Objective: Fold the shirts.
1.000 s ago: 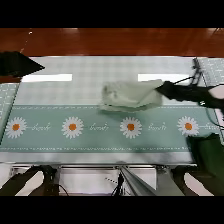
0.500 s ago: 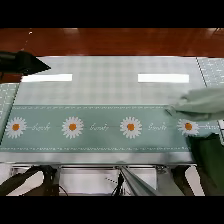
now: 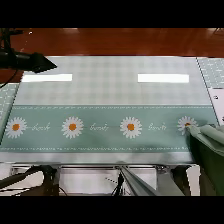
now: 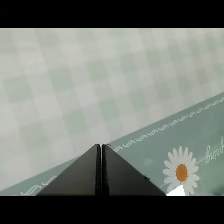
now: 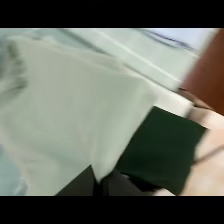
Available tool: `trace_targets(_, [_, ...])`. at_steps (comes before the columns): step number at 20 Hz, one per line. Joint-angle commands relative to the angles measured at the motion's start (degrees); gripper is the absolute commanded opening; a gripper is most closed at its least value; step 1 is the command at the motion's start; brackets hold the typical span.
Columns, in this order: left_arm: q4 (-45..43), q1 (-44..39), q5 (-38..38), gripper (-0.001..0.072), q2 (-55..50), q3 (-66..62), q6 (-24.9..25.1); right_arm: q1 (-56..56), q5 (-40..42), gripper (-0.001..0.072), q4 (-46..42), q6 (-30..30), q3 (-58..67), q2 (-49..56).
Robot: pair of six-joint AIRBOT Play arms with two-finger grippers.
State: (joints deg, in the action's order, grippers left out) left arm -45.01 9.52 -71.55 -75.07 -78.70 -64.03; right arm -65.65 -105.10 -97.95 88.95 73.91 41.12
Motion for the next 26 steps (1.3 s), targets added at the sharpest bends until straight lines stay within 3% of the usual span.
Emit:
trace_targets(1, [-0.04, 0.00, 3.72, 0.0057, -2.60, -0.02, 3.06, -0.85, -1.20, 0.0030, -10.47, -0.15, 0.17, -1.18])
trace_targets(6, [-0.04, 0.11, 5.16, 0.0057, -3.19, -0.04, 4.87, -0.85, -0.26, 0.0037, -14.99, -0.94, 0.17, -1.18])
trace_targets(7, [-0.04, 0.11, 5.70, 0.0057, -3.19, -0.04, 4.87, -0.85, -0.26, 0.0149, -15.34, -1.11, 0.17, -1.18])
trace_targets(8, [-0.04, 0.13, 6.21, 0.0056, -3.19, -0.04, 4.87, -0.85, -0.33, 0.0313, -16.31, -1.42, 0.17, -1.18])
trace_targets(9, [-0.04, 0.13, 6.62, 0.0057, -3.19, -0.04, 4.87, -0.85, -0.33, 0.0399, -17.27, -1.49, 0.17, -1.33])
trace_targets(12, [-0.02, 0.11, 6.38, 0.0060, -3.15, -0.04, 4.85, -0.85, 1.81, 0.0399, -18.14, -1.49, 0.17, -1.60])
trace_targets(14, [-0.04, 0.11, 6.19, 0.0215, -2.97, -0.04, 4.87, -0.26, 8.44, 0.0395, -15.76, -0.70, 0.50, -1.57])
trace_targets(15, [-0.04, 0.11, 5.90, 0.0216, -2.86, -0.13, 4.87, -0.24, 13.40, 0.0393, -11.15, -1.09, 1.44, -1.57])
trace_targets(16, [-0.02, -0.02, 5.38, 0.0274, -2.80, -0.42, 4.85, -0.24, 19.41, 0.0394, -4.02, -1.36, 2.54, -1.57])
trace_targets(17, [-0.04, -0.39, 4.76, 0.0331, -2.80, -0.83, 4.87, -0.22, 25.33, 0.0394, 4.94, -2.93, 3.39, -1.51])
trace_targets(19, [-0.39, -2.56, 4.11, 0.0331, -2.64, -1.77, 4.90, -0.20, 32.06, 0.0393, 27.93, -8.66, 3.93, -0.42])
trace_targets(21, [-8.11, -7.48, 4.42, 0.0320, -2.21, -3.17, 2.78, -0.17, 31.06, 0.0305, 49.09, -13.14, 3.93, 2.54])
trace_targets(22, [-16.28, -10.99, 4.92, 0.0320, -1.79, -4.02, -2.21, -0.17, 29.79, 0.0305, 55.49, -14.32, 3.93, 4.11])
trace_targets(24, [-31.74, -18.34, 4.81, 0.0334, -0.92, -4.87, -9.94, 0.07, 24.85, 0.0306, 59.04, -16.72, 3.93, 7.02])
trace_targets(25, [-36.48, -21.51, 4.59, 0.0407, -0.57, -4.87, -12.09, 1.88, 22.88, 0.0306, 56.76, -17.90, 3.87, 8.24])
trace_targets(26, [-39.45, -24.41, 4.04, 0.0617, -0.44, -4.87, -15.54, 5.16, 22.56, 0.0354, 54.66, -17.88, 3.43, 9.35])
